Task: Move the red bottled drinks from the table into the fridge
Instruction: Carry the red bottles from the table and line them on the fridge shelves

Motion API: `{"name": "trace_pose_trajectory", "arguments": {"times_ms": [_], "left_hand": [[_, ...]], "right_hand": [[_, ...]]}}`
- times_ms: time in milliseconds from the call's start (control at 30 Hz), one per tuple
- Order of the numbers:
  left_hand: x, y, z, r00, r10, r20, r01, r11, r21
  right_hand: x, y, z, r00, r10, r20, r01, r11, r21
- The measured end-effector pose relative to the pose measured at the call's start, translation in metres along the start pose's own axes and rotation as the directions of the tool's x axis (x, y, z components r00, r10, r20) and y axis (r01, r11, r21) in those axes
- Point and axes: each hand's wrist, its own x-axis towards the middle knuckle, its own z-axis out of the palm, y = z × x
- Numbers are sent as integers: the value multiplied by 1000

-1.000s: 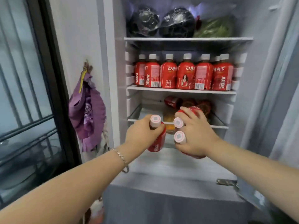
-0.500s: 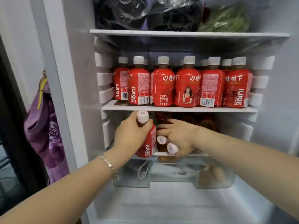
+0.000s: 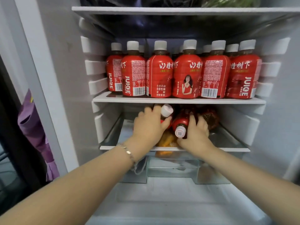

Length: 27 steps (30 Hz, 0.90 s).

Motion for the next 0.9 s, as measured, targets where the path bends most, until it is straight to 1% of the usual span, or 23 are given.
{"name": "trace_pose_trajectory", "arguments": {"times_ms": [33, 67, 167, 233, 333, 400, 467, 600, 667, 733, 833, 900], "left_hand": [[4, 6, 1, 1000, 19, 21, -20, 999, 44], [8, 12, 3, 999, 22, 36, -23, 999, 34], [15, 28, 8, 998, -62, 23, 66, 974, -216], [18, 35, 13, 997, -76, 12, 76, 952, -296], [16, 37, 19, 997, -82, 16, 81, 905, -417], [13, 38, 23, 996, -85, 34, 91, 839, -536], [12, 37, 26, 996, -83, 44, 92, 785, -613], [18, 30, 25, 998, -26, 64, 63, 717, -694], [18, 27, 21, 997, 16, 71, 42, 673, -738], [23, 22, 20, 994, 60, 97, 38, 626, -779], [28, 15, 17, 982, 94, 165, 84, 566, -820], [32, 11, 15, 968, 104, 228, 133, 557, -820]], "right_hand": [[-4, -1, -1, 1000, -26, -4, 27, 991, 130], [-9, 0, -3, 999, -53, -8, 54, 976, 211], [-17, 8, -6, 998, -64, -20, 67, 953, 295], [-19, 11, -6, 999, -52, -9, 53, 945, 321], [-19, 10, -4, 997, -50, 50, 32, 948, 316], [-19, 3, -2, 997, -45, 66, 24, 957, 290], [-14, -6, 3, 998, -11, 64, -6, 967, 254], [0, -12, 9, 997, 64, 31, -69, 966, 249], [2, -11, 10, 998, 69, 7, -69, 965, 252], [7, -14, 16, 996, 77, -53, -60, 961, 271], [8, -22, 26, 980, 135, -149, -87, 952, 292], [9, -24, 26, 972, 171, -161, -123, 954, 274]]}}
